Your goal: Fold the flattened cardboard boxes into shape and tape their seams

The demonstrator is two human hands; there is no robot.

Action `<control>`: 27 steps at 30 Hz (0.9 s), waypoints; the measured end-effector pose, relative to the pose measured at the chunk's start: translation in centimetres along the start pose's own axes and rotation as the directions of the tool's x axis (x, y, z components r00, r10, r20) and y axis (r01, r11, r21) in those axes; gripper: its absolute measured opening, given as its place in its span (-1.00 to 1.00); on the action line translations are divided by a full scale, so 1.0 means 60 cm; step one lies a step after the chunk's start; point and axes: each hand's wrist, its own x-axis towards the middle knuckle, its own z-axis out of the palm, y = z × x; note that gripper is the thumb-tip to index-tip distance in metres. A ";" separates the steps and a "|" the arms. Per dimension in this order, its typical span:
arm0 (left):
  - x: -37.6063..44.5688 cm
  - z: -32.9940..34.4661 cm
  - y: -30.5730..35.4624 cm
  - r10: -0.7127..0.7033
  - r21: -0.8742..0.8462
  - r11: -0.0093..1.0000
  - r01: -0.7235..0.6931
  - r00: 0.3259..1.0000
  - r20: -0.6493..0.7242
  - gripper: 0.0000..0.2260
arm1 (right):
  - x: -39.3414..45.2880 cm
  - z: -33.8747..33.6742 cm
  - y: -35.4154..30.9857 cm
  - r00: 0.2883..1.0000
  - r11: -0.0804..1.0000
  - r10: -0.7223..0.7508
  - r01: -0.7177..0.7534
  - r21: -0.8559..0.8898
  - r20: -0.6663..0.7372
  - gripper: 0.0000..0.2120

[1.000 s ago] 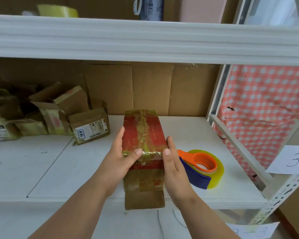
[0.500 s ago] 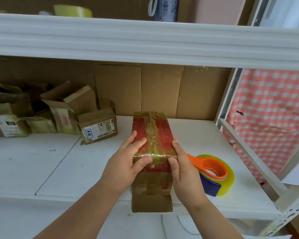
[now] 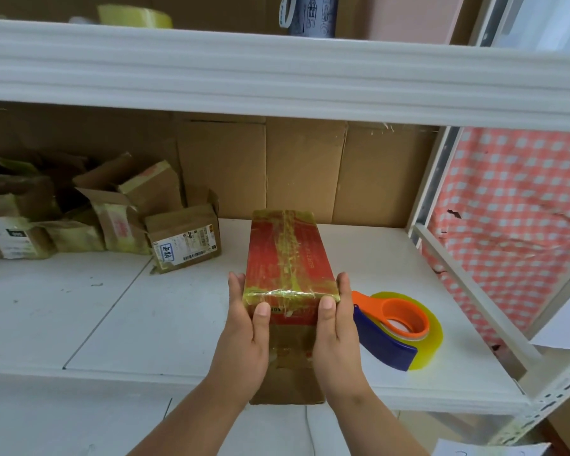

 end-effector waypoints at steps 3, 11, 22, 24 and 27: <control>-0.003 0.000 0.003 -0.003 0.089 0.996 0.002 1.000 0.006 -0.43 | 0.000 0.007 -0.001 0.999 1.000 -0.014 0.014 -0.017 -0.029 -0.29; 0.020 -0.069 -0.017 -0.123 -0.577 0.764 0.290 0.943 0.310 -0.56 | 0.015 -0.047 -0.028 0.951 0.872 0.168 -0.266 0.411 0.258 -0.59; 0.012 -0.067 -0.044 0.081 0.074 0.993 -0.096 0.980 0.181 -0.55 | 0.006 -0.055 0.020 0.972 0.997 -0.066 0.070 -0.011 0.226 -0.51; 0.016 -0.070 -0.047 0.102 0.087 0.989 -0.117 0.982 0.162 -0.53 | 0.008 -0.057 0.023 0.971 0.995 -0.089 0.095 -0.017 0.222 -0.52; 0.018 -0.074 -0.050 0.102 0.048 0.993 -0.111 0.983 0.152 -0.42 | 0.012 -0.057 0.022 0.971 0.993 -0.102 0.111 -0.029 0.216 -0.54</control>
